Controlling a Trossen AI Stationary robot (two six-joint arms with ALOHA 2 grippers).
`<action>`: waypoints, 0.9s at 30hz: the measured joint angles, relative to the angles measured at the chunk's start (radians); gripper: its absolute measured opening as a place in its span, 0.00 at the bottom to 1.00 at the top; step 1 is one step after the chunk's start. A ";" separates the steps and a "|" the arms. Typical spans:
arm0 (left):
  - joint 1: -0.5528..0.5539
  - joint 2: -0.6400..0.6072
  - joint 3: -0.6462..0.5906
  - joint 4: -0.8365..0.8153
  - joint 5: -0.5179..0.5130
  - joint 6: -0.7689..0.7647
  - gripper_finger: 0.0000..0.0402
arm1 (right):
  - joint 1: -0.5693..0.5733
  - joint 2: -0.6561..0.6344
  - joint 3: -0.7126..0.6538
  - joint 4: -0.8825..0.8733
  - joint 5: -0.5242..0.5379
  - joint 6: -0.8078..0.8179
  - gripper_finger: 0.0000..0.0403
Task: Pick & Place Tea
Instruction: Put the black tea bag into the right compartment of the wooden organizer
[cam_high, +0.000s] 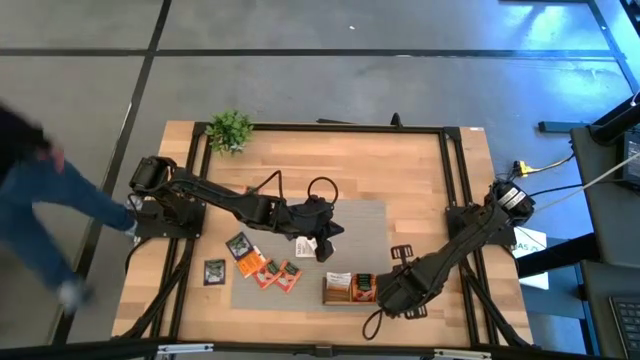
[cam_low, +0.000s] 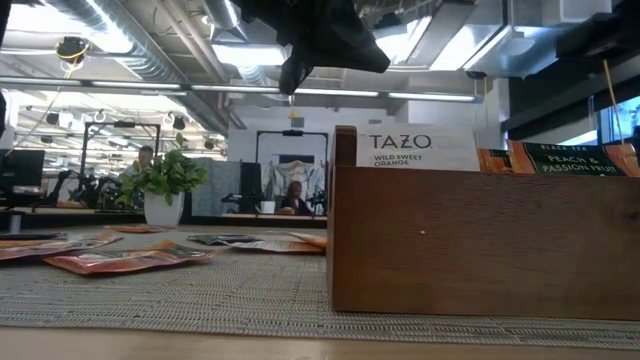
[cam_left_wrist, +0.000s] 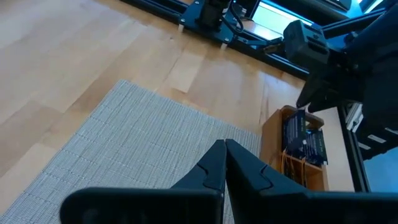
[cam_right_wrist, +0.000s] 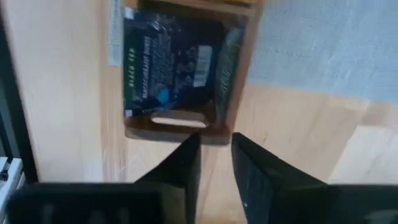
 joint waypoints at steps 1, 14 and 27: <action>0.000 0.000 0.000 0.000 0.000 0.000 0.01 | 0.000 0.000 0.008 -0.013 0.000 0.015 0.25; 0.001 0.000 0.000 0.000 0.000 -0.001 0.01 | 0.056 0.007 0.116 0.173 -0.052 0.061 0.30; 0.001 0.000 0.000 -0.012 0.000 -0.019 0.01 | 0.070 0.008 -0.082 0.494 -0.160 0.089 0.30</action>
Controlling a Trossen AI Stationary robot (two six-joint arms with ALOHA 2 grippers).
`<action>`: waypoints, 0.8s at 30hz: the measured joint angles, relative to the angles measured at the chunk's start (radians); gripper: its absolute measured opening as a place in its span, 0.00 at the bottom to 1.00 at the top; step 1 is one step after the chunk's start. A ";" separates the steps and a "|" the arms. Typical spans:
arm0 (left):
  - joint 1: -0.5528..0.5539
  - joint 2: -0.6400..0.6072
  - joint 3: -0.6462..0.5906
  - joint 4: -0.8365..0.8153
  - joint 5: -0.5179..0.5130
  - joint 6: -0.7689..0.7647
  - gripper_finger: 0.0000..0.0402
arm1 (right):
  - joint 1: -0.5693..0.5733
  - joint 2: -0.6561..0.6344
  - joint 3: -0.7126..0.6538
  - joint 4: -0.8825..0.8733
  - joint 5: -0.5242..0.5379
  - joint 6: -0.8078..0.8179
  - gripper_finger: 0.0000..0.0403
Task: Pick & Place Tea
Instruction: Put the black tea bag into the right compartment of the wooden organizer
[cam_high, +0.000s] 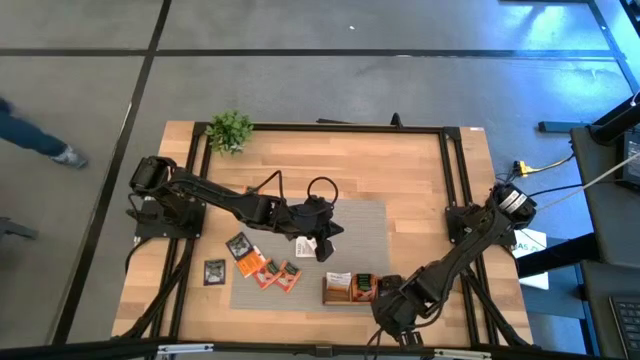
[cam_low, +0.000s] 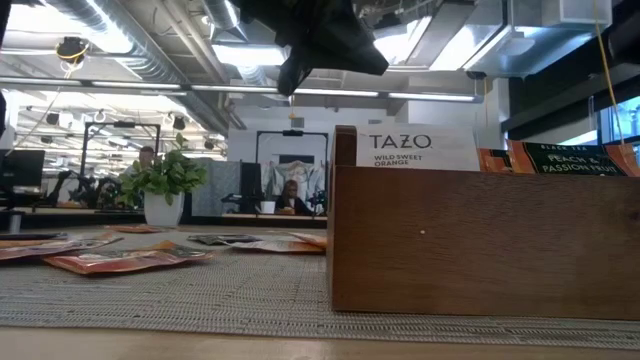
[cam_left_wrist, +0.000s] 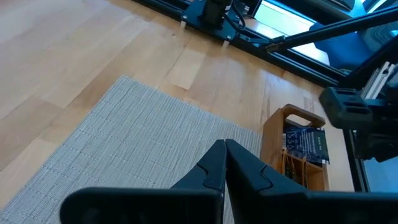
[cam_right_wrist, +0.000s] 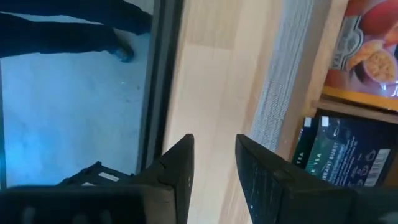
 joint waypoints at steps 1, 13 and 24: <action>0.000 0.000 0.000 -0.002 0.000 0.000 0.01 | 0.000 0.000 -0.010 0.002 0.001 0.002 0.30; 0.000 0.000 0.000 -0.010 0.000 0.000 0.01 | 0.000 0.000 -0.087 0.002 0.004 0.048 0.30; 0.000 0.000 0.000 -0.010 -0.018 0.001 0.01 | -0.002 -0.002 -0.087 -0.018 0.057 0.052 0.30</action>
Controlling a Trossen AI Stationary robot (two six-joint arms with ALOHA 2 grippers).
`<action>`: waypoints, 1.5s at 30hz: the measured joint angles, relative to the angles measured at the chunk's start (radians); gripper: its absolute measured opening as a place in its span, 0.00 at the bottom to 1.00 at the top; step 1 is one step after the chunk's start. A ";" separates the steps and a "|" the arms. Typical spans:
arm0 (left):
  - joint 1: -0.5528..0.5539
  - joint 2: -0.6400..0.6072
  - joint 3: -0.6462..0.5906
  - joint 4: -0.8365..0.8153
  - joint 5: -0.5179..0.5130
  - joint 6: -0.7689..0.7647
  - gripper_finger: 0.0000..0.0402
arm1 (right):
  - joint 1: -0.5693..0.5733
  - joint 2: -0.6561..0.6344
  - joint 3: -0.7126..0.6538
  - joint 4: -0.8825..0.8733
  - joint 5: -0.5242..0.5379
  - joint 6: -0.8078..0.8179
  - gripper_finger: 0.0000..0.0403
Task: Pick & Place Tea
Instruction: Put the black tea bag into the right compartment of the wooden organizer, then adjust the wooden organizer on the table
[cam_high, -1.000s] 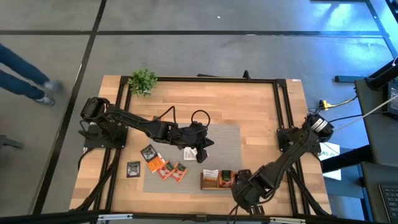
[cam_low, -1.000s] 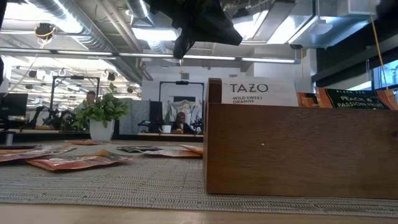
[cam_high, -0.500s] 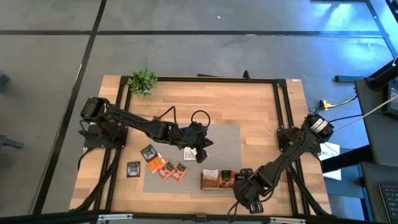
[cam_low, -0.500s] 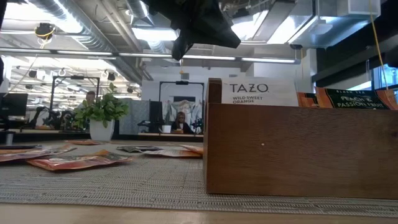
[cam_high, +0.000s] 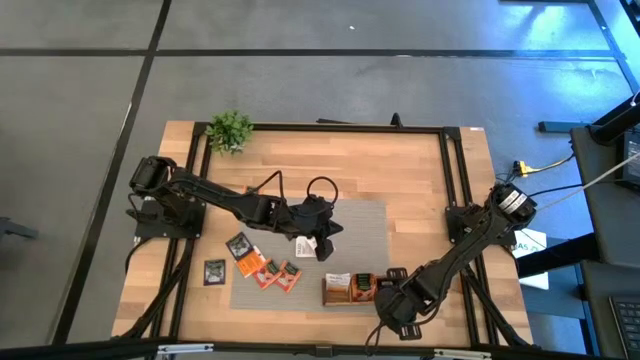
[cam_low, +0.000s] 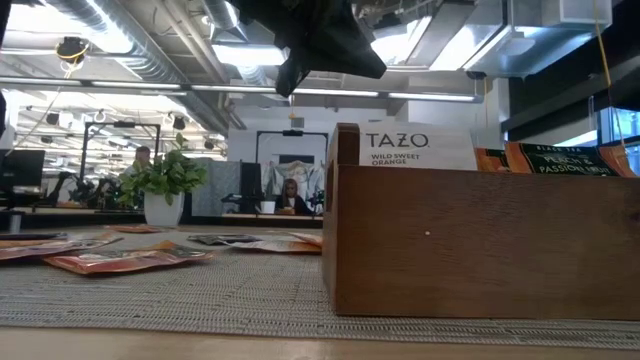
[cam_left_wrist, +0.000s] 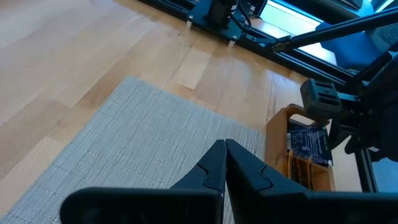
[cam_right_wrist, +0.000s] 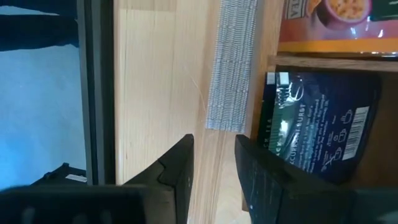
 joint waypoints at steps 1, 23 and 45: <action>0.000 0.000 0.000 0.000 0.000 0.000 0.01 | 0.000 -0.002 0.000 0.000 0.001 0.003 0.30; 0.000 0.000 0.000 0.000 0.000 0.000 0.01 | 0.000 -0.010 0.076 -0.175 0.181 0.044 0.30; 0.000 0.000 0.000 0.000 0.000 0.001 0.01 | -0.120 -0.010 0.079 -0.256 0.318 -0.037 0.30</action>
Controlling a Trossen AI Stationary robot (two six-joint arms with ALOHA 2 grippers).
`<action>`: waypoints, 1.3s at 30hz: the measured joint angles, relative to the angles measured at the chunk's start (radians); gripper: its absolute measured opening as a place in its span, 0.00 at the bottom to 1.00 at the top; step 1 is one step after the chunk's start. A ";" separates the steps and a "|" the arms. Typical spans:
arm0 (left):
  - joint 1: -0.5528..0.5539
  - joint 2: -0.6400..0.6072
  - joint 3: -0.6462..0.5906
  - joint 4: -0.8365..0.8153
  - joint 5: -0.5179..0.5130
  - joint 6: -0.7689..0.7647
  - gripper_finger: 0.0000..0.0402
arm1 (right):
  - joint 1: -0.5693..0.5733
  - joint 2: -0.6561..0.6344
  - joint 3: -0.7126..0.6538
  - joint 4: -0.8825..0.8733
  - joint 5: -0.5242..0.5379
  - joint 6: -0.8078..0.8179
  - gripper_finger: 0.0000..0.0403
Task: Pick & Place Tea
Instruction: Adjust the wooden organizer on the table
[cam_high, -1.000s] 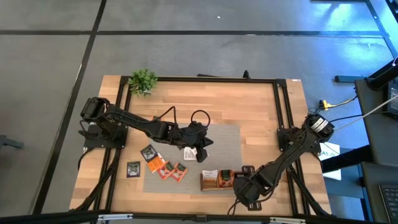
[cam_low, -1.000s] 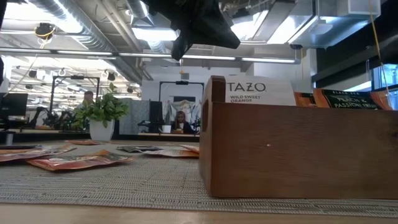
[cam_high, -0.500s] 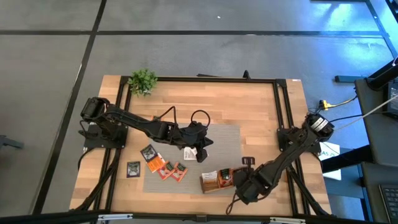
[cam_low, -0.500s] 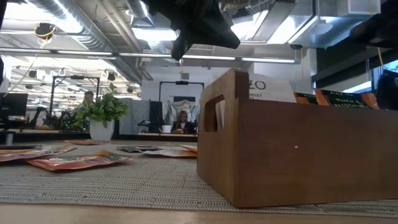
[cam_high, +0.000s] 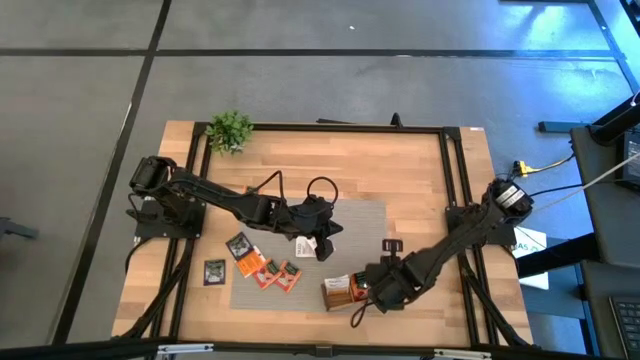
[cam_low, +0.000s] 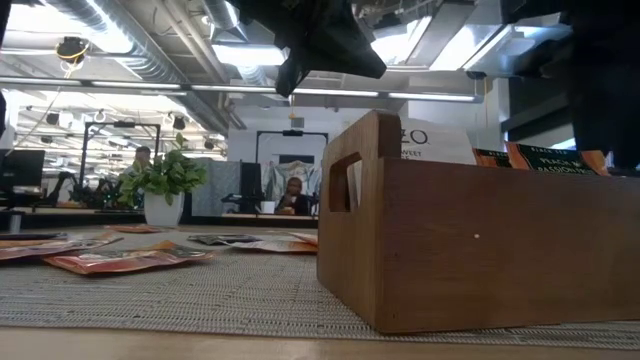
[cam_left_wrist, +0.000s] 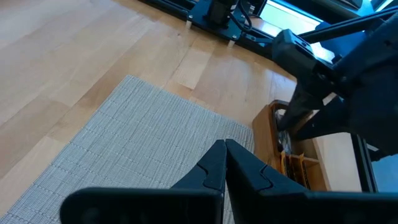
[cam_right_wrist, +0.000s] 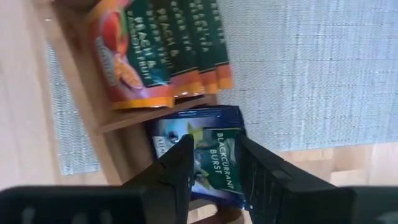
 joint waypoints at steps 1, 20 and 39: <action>0.000 0.000 0.000 0.000 0.000 0.000 0.01 | -0.005 0.000 0.000 -0.006 0.000 -0.001 0.30; -0.042 0.000 0.000 -0.026 0.143 -0.115 0.01 | -0.005 -0.202 0.062 -0.226 0.124 0.025 0.30; -0.403 0.174 0.000 -0.073 0.029 -0.810 0.01 | 0.123 -0.376 -0.411 0.236 -0.202 0.147 0.30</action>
